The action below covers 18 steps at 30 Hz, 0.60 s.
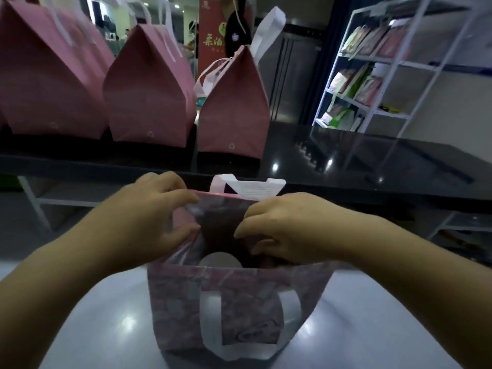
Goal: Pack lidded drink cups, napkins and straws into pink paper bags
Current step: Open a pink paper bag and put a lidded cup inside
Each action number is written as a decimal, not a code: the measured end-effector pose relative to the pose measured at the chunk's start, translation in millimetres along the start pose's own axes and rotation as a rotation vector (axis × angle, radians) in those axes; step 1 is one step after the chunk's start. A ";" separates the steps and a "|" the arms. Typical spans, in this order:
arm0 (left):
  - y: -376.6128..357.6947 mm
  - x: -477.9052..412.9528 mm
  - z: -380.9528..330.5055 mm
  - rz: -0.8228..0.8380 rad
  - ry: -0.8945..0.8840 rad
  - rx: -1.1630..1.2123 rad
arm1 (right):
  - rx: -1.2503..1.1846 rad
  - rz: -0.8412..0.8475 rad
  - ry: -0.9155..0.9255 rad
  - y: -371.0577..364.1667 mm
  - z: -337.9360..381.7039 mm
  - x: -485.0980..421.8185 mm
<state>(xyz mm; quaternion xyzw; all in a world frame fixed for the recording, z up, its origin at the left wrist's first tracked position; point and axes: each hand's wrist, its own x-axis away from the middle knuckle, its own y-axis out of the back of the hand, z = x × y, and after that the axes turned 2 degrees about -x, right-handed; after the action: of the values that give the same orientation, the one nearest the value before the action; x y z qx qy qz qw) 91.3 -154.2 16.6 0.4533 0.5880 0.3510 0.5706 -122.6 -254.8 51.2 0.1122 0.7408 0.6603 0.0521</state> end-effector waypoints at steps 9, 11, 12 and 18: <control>25.1 -31.2 -80.1 -0.061 -0.190 0.017 | -0.096 -0.203 -0.317 7.8 -18.7 109.1; 23.2 -43.0 -111.4 -0.047 -0.243 0.026 | -0.102 -0.220 -0.379 -1.3 -28.8 140.3; 19.5 -49.3 -127.5 -0.043 -0.272 0.034 | -0.108 -0.224 -0.409 -6.6 -34.1 155.6; -35.8 -91.2 -221.4 -0.019 -0.370 0.071 | -0.178 -0.137 -0.583 -53.5 -78.8 248.4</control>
<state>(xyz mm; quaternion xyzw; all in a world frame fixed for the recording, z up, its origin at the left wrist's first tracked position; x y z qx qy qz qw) -138.1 -228.4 38.1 0.5243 0.4891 0.2354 0.6560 -386.4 -278.1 25.5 0.2418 0.6397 0.6574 0.3165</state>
